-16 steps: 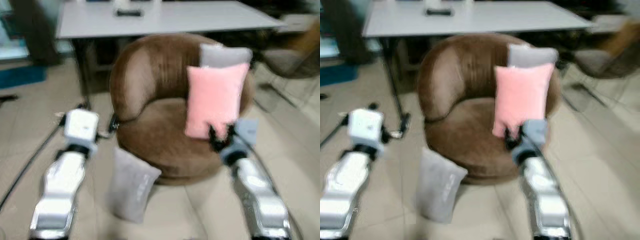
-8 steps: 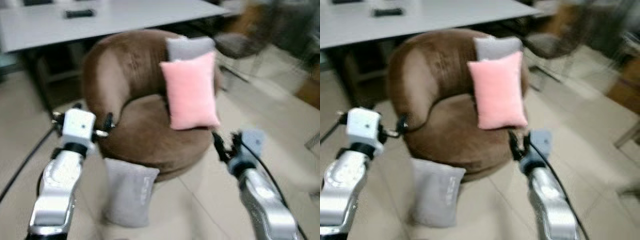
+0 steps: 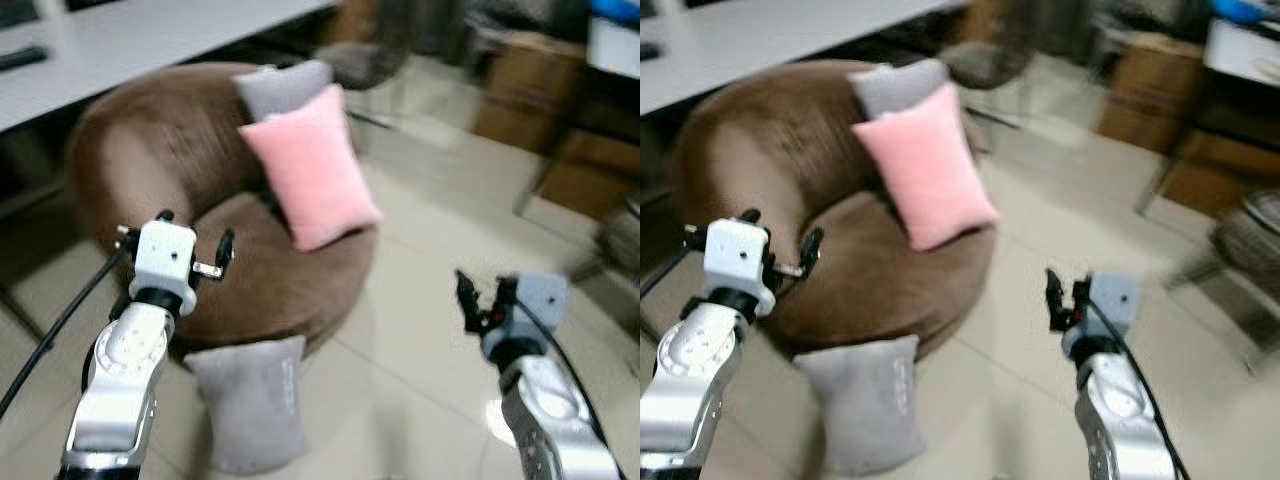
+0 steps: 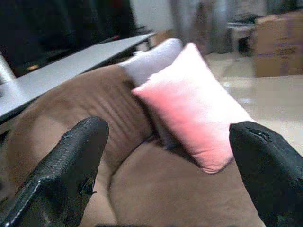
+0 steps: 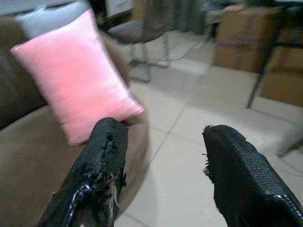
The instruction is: Move the pillow to the sofa from floor
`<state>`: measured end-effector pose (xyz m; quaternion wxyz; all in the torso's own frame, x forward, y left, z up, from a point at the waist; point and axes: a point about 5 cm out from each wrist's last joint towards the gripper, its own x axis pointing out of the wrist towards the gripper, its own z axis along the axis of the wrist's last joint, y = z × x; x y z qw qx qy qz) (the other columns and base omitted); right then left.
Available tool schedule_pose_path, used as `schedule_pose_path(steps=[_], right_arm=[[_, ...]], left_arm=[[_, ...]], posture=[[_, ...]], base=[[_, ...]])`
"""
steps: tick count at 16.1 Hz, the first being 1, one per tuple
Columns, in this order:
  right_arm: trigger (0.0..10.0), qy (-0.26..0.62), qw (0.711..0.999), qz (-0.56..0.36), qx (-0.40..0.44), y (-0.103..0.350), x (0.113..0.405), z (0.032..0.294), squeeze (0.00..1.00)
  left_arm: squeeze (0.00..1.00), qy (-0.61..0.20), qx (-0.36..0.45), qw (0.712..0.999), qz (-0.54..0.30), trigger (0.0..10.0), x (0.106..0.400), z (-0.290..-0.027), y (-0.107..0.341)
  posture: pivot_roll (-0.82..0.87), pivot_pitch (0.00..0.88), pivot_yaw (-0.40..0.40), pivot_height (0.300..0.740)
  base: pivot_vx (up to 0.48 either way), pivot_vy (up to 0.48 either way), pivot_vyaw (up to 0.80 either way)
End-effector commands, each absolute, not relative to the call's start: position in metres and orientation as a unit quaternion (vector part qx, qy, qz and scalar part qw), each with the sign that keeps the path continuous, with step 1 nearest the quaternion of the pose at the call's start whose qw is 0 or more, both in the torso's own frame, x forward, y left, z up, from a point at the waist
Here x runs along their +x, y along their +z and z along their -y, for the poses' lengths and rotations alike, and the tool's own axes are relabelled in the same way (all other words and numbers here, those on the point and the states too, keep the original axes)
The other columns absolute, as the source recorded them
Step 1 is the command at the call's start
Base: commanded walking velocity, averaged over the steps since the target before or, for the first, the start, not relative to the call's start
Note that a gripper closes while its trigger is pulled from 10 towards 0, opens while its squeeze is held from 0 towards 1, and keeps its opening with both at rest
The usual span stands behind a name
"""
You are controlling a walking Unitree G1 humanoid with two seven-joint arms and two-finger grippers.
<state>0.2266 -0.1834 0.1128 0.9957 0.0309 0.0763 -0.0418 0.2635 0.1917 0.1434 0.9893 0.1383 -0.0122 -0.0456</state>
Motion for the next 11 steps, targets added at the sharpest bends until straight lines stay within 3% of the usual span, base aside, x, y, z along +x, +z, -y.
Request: schedule_pose_path(steps=[1,7,11], right_arm=[[10.0,-0.061,0.994,-0.083,0.021,0.113,0.223,0.192,0.00],[10.0,-0.074,0.994,-0.075,0.009,0.114,0.236,0.190,0.00],[10.0,-0.027,0.996,-0.084,0.014,0.109,0.235,0.173,0.00]], left_arm=[[0.00,-0.055,0.134,0.989,0.014,10.0,0.265,-0.187,0.143],[0.00,-0.057,0.131,0.990,0.013,10.0,0.265,-0.185,0.142],[0.00,-0.056,0.134,0.989,0.014,10.0,0.263,-0.187,0.144]], posture=[[0.05,0.000,0.018,0.740],[0.05,0.000,0.013,0.740],[0.07,0.000,0.007,0.740]], base=[[0.000,0.386,-0.80],[0.000,0.384,-0.80],[0.000,0.383,-0.72]])
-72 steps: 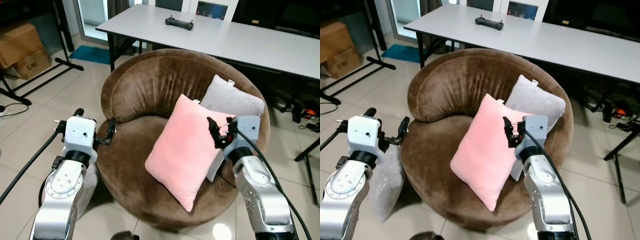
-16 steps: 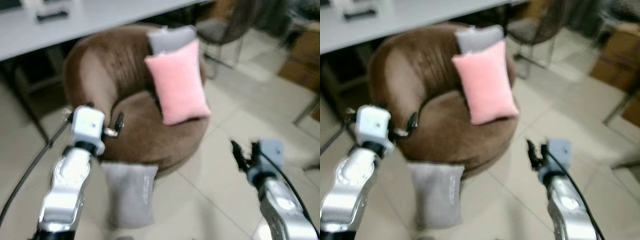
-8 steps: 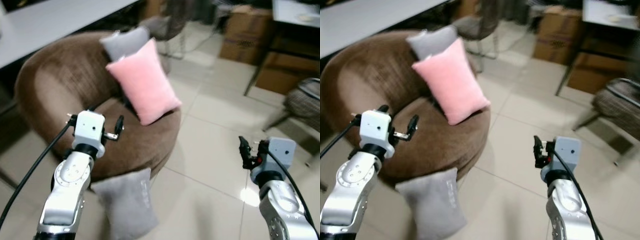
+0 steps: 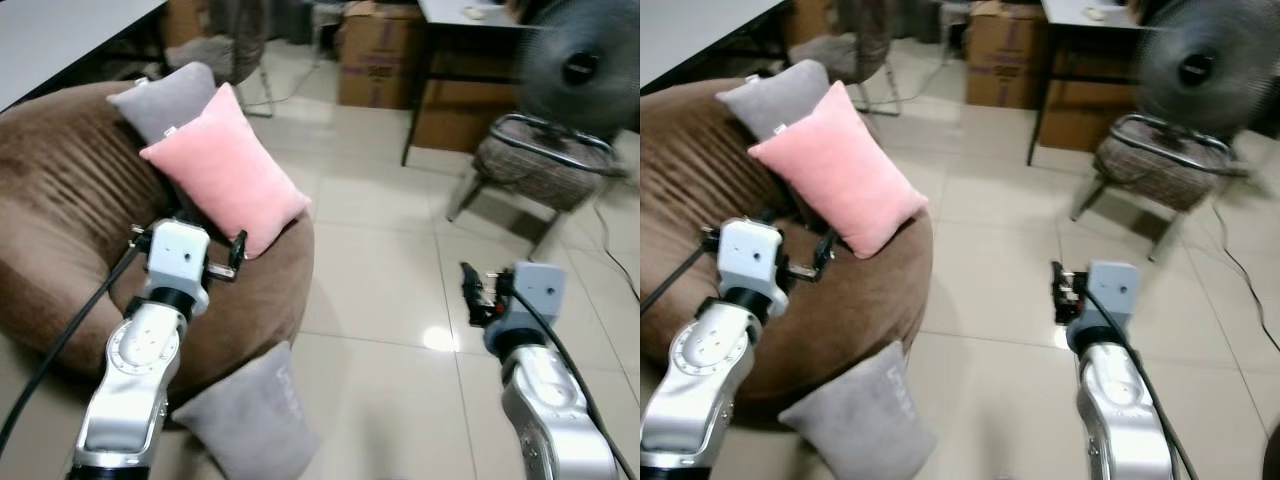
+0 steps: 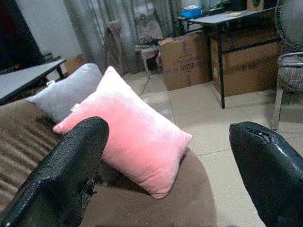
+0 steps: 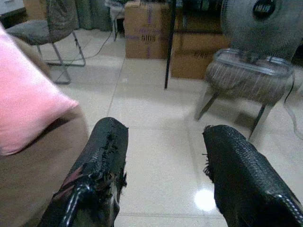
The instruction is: Move the pillow to the sofa from floor
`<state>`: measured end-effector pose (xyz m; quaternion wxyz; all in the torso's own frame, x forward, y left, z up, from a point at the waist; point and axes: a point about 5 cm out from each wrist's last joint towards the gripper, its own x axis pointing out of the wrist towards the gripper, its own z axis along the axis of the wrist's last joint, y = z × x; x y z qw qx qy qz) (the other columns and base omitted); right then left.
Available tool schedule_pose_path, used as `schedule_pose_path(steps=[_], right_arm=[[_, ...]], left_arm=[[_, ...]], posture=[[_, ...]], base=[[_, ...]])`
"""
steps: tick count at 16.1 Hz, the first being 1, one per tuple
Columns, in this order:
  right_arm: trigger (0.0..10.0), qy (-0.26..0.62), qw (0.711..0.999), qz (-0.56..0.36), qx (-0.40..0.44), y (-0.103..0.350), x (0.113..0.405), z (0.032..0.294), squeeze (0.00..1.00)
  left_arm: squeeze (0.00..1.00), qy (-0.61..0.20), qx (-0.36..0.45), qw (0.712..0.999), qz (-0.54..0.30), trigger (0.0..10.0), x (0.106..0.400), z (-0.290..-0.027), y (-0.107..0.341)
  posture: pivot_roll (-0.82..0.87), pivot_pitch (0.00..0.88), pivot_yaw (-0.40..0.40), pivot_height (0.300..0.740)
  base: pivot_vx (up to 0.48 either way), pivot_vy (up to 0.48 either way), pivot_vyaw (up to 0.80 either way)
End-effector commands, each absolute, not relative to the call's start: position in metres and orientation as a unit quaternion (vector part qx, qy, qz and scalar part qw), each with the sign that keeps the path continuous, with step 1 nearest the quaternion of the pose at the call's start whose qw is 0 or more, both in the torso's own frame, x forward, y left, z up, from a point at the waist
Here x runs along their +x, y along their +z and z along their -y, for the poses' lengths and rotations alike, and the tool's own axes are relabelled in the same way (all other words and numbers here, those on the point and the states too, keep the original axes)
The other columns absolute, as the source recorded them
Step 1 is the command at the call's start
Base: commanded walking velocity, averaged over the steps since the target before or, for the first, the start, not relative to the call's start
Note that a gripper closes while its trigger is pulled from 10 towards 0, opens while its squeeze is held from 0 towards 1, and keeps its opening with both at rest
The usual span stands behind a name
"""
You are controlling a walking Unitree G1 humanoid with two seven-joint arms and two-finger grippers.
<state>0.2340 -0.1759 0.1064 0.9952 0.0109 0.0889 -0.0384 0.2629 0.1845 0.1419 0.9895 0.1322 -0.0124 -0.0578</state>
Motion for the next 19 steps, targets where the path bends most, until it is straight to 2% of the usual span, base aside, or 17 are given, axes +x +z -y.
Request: schedule_pose_path(steps=[1,11,19], right_arm=[[10.0,-0.022,0.996,-0.085,0.013,0.1085,0.2355,0.1721,0.00],[10.0,-0.018,0.995,-0.094,0.005,0.1051,0.2367,0.1702,0.00],[10.0,-0.028,0.995,-0.095,0.025,0.1045,0.2320,0.1659,0.00]], left_arm=[[0.00,-0.056,0.135,0.989,0.014,10.0,0.2623,-0.1867,0.1440],[0.00,-0.058,0.134,0.989,0.011,10.0,0.2606,-0.1861,0.1431],[0.00,-0.068,0.135,0.988,0.015,10.0,0.2673,-0.1812,0.1445]], posture=[[0.07,0.000,0.006,0.740],[0.07,0.000,0.002,0.740],[0.06,0.000,0.012,0.740]], base=[[0.000,0.382,0.00],[0.000,0.382,0.00],[0.000,0.332,-0.80]])
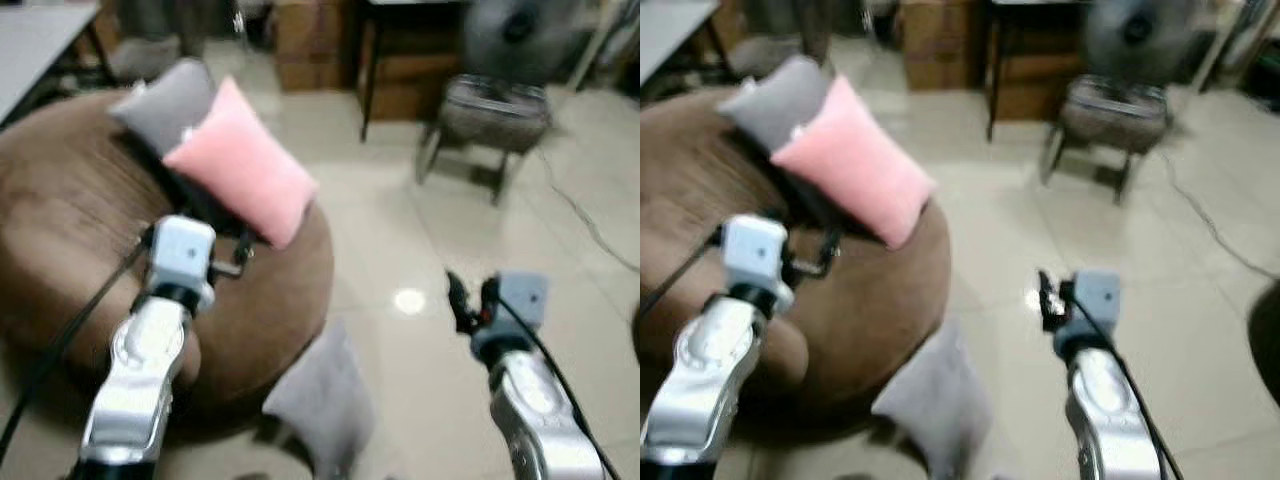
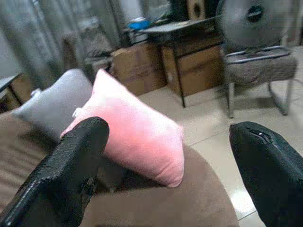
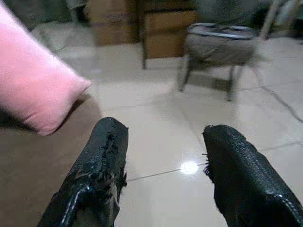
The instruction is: Move the pillow to the sofa from floor
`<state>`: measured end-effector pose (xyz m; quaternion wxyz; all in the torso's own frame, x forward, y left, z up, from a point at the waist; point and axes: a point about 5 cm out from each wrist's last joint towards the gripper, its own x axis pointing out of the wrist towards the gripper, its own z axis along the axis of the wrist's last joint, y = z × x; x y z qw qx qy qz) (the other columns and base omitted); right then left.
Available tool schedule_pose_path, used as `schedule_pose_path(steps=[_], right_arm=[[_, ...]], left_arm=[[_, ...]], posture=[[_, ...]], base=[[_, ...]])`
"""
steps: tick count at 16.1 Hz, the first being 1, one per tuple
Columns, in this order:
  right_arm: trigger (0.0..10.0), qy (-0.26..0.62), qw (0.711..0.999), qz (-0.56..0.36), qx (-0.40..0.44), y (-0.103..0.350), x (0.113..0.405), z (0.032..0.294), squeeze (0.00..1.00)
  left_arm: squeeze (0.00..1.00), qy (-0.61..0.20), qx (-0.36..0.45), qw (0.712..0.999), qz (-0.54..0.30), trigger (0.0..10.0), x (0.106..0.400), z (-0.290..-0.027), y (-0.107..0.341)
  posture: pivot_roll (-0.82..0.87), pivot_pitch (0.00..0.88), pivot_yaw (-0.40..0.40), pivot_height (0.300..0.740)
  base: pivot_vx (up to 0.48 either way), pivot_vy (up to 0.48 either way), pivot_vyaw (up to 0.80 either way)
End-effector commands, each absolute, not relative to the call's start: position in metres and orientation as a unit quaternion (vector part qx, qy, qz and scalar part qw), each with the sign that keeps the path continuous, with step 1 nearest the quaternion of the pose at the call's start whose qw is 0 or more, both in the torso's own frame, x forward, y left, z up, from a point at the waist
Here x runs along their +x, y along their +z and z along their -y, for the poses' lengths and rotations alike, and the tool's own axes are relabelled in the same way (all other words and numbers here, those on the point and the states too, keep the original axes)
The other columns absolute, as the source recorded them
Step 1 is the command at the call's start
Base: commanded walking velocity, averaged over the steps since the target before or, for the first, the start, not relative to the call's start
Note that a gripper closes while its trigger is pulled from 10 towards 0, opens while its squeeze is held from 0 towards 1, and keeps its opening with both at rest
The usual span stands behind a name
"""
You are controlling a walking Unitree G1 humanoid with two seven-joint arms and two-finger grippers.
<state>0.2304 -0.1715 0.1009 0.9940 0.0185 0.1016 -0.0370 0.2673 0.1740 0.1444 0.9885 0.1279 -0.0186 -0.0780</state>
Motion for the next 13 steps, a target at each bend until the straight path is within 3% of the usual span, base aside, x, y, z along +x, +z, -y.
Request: schedule_pose_path(steps=[1,5,13], right_arm=[[10.0,-0.028,0.995,-0.095,0.027,0.105,0.231,0.164,0.00],[10.0,-0.028,0.995,-0.092,0.027,0.106,0.231,0.163,0.00],[10.0,-0.043,0.997,-0.058,-0.001,0.115,0.242,0.170,0.00]], left_arm=[[0.00,-0.075,0.140,0.987,0.021,10.0,0.268,-0.180,0.145],[0.00,-0.086,0.156,0.984,0.028,10.0,0.268,-0.175,0.146],[0.00,-0.073,0.141,0.987,0.016,10.0,0.265,-0.178,0.137]], posture=[[0.06,0.000,0.021,0.740],[0.06,0.000,0.016,0.740],[0.06,0.000,-0.008,0.740]], base=[[0.000,0.000,-0.80],[0.000,-0.360,-0.73],[0.000,-0.051,0.00]])
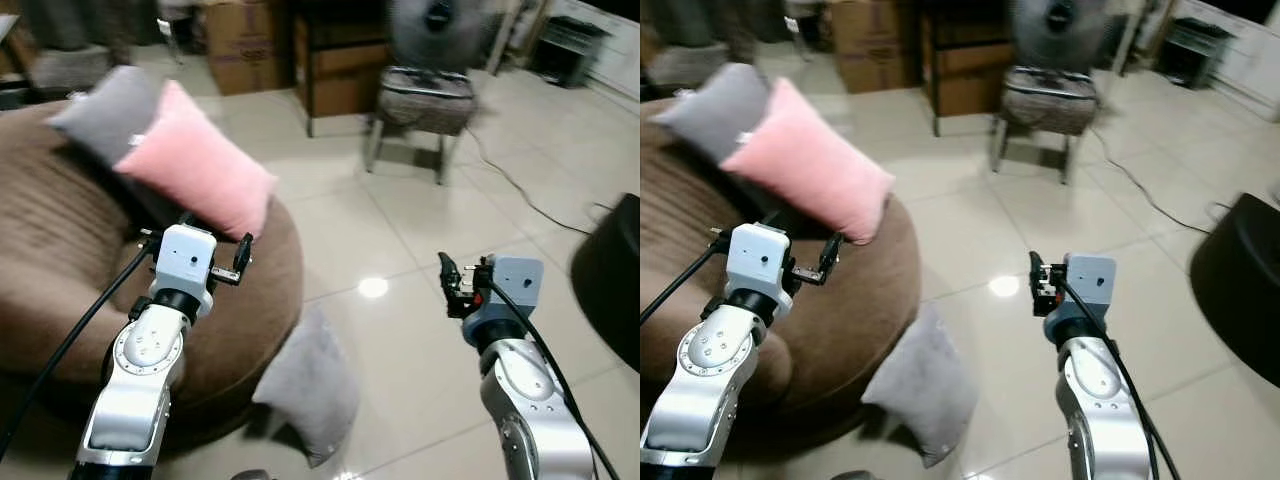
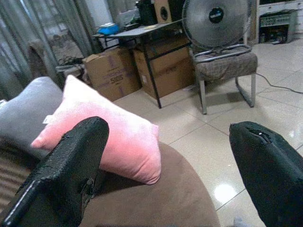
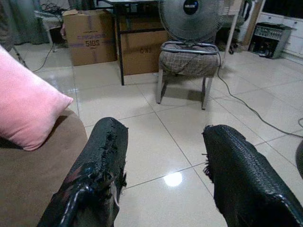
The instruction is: Move the pillow to the sofa from floor
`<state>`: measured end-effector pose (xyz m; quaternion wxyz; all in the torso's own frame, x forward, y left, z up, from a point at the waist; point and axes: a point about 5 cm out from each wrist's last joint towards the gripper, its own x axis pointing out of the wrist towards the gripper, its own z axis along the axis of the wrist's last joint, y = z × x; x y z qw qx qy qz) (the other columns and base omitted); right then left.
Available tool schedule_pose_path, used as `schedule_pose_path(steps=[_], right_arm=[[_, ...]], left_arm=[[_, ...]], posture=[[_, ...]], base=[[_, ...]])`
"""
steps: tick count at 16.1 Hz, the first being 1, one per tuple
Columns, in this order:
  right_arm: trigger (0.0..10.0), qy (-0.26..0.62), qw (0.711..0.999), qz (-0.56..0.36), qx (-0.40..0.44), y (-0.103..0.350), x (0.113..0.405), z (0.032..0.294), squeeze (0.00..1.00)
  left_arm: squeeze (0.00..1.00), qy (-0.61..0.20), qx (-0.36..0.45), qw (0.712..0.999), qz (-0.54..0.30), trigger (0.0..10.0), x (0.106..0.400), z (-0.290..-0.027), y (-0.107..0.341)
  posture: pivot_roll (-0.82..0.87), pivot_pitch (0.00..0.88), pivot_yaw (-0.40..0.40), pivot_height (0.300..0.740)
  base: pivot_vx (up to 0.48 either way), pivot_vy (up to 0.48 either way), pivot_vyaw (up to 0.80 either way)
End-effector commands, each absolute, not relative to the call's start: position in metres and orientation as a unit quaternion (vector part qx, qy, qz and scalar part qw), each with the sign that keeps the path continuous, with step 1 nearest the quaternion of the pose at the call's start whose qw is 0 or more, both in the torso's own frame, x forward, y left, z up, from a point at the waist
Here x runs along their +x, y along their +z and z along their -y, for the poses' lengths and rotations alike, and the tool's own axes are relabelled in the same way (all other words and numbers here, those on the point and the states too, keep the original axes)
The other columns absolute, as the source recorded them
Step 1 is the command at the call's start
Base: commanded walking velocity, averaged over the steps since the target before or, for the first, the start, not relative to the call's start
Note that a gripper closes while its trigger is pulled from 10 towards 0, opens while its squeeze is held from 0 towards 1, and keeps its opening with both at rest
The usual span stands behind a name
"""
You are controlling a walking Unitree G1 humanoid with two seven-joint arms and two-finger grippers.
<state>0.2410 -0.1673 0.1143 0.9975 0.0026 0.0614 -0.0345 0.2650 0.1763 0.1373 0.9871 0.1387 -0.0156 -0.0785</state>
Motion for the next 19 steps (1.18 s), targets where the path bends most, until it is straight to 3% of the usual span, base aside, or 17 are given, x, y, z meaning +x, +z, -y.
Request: schedule_pose_path(steps=[1,11,19], right_arm=[[10.0,-0.047,0.997,-0.053,-0.004,0.116,0.242,0.171,0.00],[10.0,-0.035,0.999,-0.035,0.004,0.116,0.242,0.168,0.00],[10.0,-0.018,0.999,-0.035,0.010,0.117,0.242,0.163,0.00]], left_arm=[[0.00,-0.072,0.140,0.987,0.016,10.0,0.265,-0.179,0.137],[0.00,-0.073,0.134,0.988,0.023,10.0,0.264,-0.178,0.136],[0.00,-0.085,0.122,0.989,0.026,10.0,0.264,-0.175,0.136]], posture=[[0.06,0.000,-0.008,0.740],[0.06,0.000,-0.019,0.653],[0.06,0.000,-0.023,0.653]], base=[[0.000,0.000,0.00],[0.000,0.000,0.00],[0.104,0.000,0.00]])
